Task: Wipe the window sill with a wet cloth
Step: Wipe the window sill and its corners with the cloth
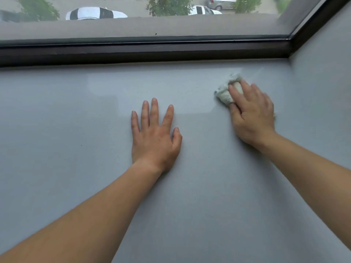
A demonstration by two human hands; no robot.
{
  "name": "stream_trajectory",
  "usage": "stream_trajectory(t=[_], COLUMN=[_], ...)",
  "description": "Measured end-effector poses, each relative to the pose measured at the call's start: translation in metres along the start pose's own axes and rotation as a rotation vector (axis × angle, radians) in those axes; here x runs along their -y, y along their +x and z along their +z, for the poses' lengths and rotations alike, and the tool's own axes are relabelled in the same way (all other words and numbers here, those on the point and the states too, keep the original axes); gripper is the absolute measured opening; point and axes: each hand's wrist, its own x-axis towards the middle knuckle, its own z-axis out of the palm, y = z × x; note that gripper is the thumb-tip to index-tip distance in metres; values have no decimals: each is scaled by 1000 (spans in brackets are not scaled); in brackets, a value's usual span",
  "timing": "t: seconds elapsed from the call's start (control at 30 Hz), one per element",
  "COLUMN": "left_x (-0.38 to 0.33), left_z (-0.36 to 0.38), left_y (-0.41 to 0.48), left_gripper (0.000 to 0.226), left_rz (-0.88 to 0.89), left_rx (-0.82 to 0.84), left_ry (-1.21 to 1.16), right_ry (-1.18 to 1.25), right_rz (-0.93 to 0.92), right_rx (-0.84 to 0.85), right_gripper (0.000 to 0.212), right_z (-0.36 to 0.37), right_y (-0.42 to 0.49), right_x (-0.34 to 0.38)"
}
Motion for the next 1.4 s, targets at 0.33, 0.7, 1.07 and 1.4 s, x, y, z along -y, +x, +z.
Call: stream_trajectory(t=[0.33, 0.7, 1.07, 1.4], left_x=[-1, -52, -91, -98], left_z=[0, 8, 43, 41], left_y=[-6, -78, -154, -152], left_gripper=[48, 64, 66, 65], left_rz=[55, 141, 96, 89], left_rx=[-83, -64, -6, -11], left_ry=[-105, -92, -32, -18], right_ry=[-2, 6, 24, 32], right_rz=[11, 105, 220, -10], right_rx=[18, 12, -30, 83], right_gripper=[54, 56, 55, 54], right_z=[0, -5, -8, -15], right_y=[-59, -130, -169, -219], right_x=[4, 3, -27, -55])
